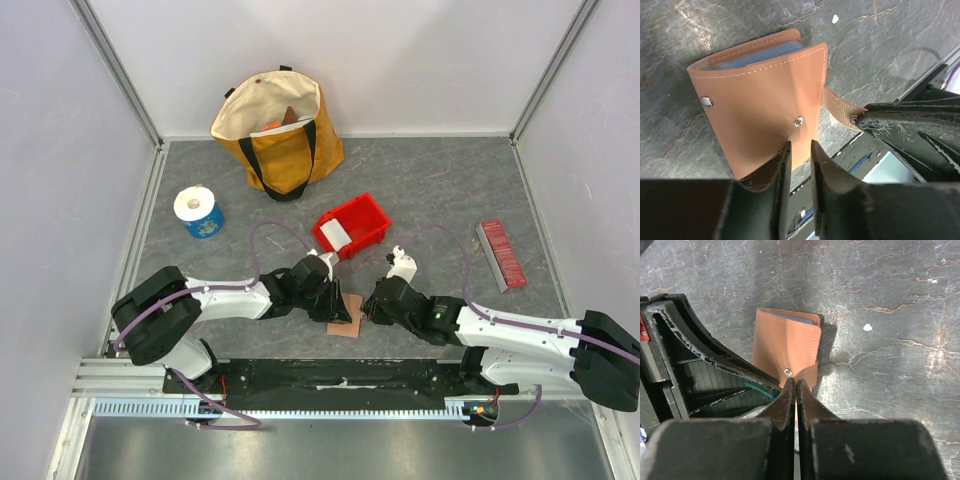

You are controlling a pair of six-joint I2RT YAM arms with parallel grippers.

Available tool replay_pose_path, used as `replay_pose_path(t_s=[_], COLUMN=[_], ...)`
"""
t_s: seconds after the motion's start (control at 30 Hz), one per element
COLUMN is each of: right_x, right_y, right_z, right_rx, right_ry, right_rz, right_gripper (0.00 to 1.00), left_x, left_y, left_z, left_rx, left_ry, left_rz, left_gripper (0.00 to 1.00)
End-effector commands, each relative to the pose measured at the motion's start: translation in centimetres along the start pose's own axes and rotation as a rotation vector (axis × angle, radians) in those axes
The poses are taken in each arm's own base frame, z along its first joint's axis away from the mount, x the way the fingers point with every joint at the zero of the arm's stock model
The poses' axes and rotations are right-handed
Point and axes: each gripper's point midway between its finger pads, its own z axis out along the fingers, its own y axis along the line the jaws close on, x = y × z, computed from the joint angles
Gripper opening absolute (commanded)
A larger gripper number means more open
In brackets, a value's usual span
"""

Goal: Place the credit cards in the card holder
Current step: Close the card holder at the center of the board.

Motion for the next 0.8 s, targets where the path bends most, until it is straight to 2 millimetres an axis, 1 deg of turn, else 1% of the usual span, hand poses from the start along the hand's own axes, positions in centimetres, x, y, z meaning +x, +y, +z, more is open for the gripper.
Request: replay_pose_path(t_s=[0.0, 0.07, 0.13, 0.3, 0.37, 0.43, 0.5, 0.53, 0.6, 0.63, 0.7, 0.73, 0.77], right_x=[-0.8, -0.6, -0.2, 0.9, 1.0, 0.5, 0.1, -0.2, -0.3, -0.5, -1.0, -1.2, -1.4], right_y=[1.1, 1.5, 1.7, 1.6, 2.0, 2.3, 2.4, 2.6, 2.6, 2.7, 2.9, 2.9, 3.1], right_z=[0.2, 0.7, 1.3, 3.3, 3.4, 3.1, 2.6, 2.3, 1.8, 1.4, 0.7, 0.3, -0.1], right_rx=[-0.03, -0.041, -0.024, 0.037, 0.028, 0.016, 0.002, -0.012, -0.018, -0.03, -0.054, -0.068, -0.084], right_ry=[-0.033, -0.02, 0.004, 0.061, 0.072, 0.058, 0.039, 0.034, 0.032, 0.027, 0.012, 0.005, 0.002], right_rz=[0.002, -0.007, -0.029, -0.099, -0.125, -0.126, -0.125, -0.124, -0.138, -0.143, -0.163, -0.172, -0.189], right_gripper=[0.0, 0.01, 0.01, 0.02, 0.04, 0.06, 0.12, 0.17, 0.25, 0.29, 0.33, 0.36, 0.41], left_x=[0.6, 0.7, 0.4, -0.4, -0.7, -1.0, -1.5, -1.8, -2.4, -2.7, -3.0, -3.6, -3.8], left_y=[0.4, 0.8, 0.9, 0.5, 0.5, 0.6, 0.9, 1.0, 0.7, 0.9, 1.1, 1.5, 1.8], left_z=[0.8, 0.7, 0.4, -0.5, -0.8, -1.1, -1.3, -1.4, -1.7, -1.8, -2.1, -2.4, -2.6], left_rx=[0.004, -0.006, -0.007, 0.0, -0.002, -0.01, -0.032, -0.047, -0.057, -0.074, -0.084, -0.106, -0.118], left_ry=[-0.02, -0.033, -0.056, -0.105, -0.119, -0.137, -0.16, -0.17, -0.185, -0.197, -0.221, -0.258, -0.275], left_rz=[-0.042, -0.046, -0.042, 0.011, 0.029, 0.049, 0.067, 0.081, 0.106, 0.115, 0.126, 0.128, 0.127], left_gripper=[0.23, 0.21, 0.16, 0.16, 0.16, 0.17, 0.18, 0.18, 0.18, 0.19, 0.18, 0.19, 0.19])
